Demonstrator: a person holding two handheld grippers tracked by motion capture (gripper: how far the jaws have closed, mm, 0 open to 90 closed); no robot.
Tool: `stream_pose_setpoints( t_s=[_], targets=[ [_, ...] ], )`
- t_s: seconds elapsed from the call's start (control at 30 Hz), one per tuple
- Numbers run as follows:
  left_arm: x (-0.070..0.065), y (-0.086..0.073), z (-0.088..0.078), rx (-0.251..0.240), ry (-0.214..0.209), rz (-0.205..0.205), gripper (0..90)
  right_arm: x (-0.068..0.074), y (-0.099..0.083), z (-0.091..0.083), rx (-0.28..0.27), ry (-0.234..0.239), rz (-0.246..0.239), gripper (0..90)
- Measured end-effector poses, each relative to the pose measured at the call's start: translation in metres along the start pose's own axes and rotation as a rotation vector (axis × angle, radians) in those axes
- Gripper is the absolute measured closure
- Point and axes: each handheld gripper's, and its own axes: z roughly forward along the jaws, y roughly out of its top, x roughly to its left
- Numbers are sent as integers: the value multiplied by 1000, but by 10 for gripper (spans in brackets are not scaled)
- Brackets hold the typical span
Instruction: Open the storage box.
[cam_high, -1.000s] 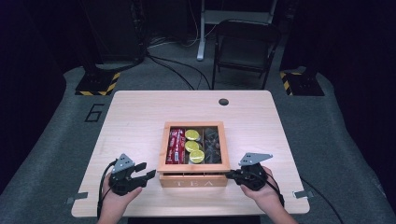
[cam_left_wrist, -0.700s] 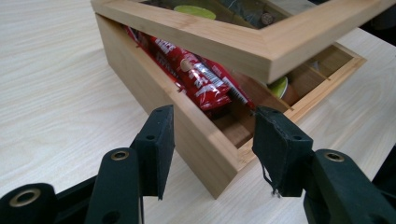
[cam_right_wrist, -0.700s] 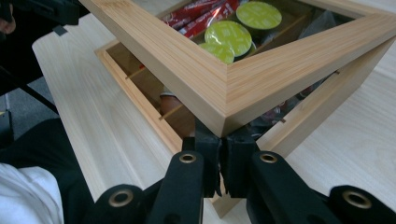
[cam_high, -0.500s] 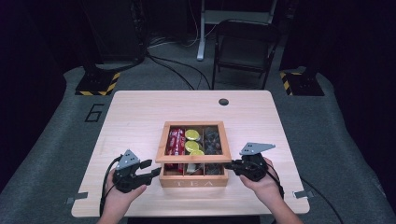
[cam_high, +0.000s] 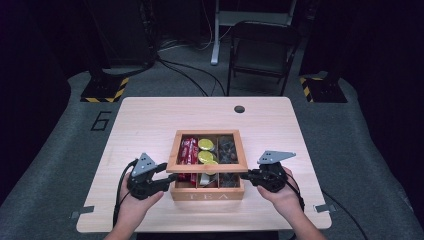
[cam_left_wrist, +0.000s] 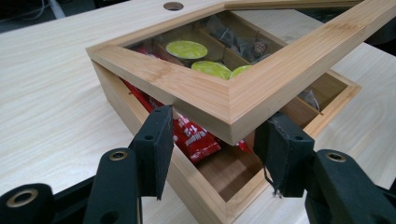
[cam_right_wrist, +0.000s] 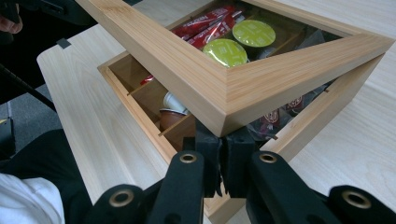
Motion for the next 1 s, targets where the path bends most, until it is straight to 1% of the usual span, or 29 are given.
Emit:
stream_pose_setpoints(
  t_s=[0.03, 0.1, 0.17, 0.2, 0.23, 0.3, 0.37, 0.43, 0.5, 0.53, 0.57, 0.6, 0.63, 0.7, 0.77, 0.8, 0.9, 0.97, 1.0],
  targets=[
    [0, 1, 0, 1, -1, -2, 478, 0, 1, 0, 0, -1, 6, 862],
    [0, 2, -1, 1, 2, -4, 477, 0, 2, 0, -2, -1, 3, 843],
    [0, 5, -1, 2, 5, -1, 477, 0, 4, 0, -4, -14, 0, 808],
    [0, 5, -1, -5, 8, 1, 477, 0, 4, 0, -10, -21, 2, 791],
    [1, 7, -2, 0, 4, -2, 477, 0, 5, 0, -13, -30, -4, 775],
    [2, 9, -2, -4, 3, -2, 478, 0, 7, -2, -23, -54, -5, 718],
    [3, 12, -3, -13, 0, -10, 478, -1, 9, -4, -38, -71, -3, 642],
    [4, 16, -4, -22, 3, -14, 477, -2, 11, -6, -43, -77, 5, 618],
    [6, 20, -5, -24, -1, -18, 477, -4, 14, -7, -50, -81, -1, 590],
    [6, 22, -5, -29, -2, -27, 478, -4, 15, -8, -48, -83, 1, 576],
    [7, 24, -6, -27, -4, -25, 478, -4, 16, -8, -51, -89, -4, 563],
    [8, 26, -7, -32, -3, -26, 478, -3, 18, -8, -52, -100, -6, 558],
    [9, 28, -7, -34, -7, -33, 478, -3, 19, -9, -52, -107, -18, 554],
    [10, 31, -8, -36, -8, -32, 479, -4, 22, -10, -56, -122, -37, 543],
    [12, 35, -8, -40, -11, -39, 478, -4, 25, -10, -60, -134, -26, 533],
    [13, 36, -8, -44, -12, -46, 478, -5, 26, -10, -59, -133, -34, 532],
    [15, 41, -8, -48, -16, -48, 479, -7, 30, -9, -68, -147, -31, 518],
    [17, 45, -8, -48, -21, -48, 479, -9, 33, -9, -77, -144, -34, 504],
    [18, 46, -9, -45, -25, -47, 479, -9, 34, -8, -83, -147, -27, 497]
  ],
)
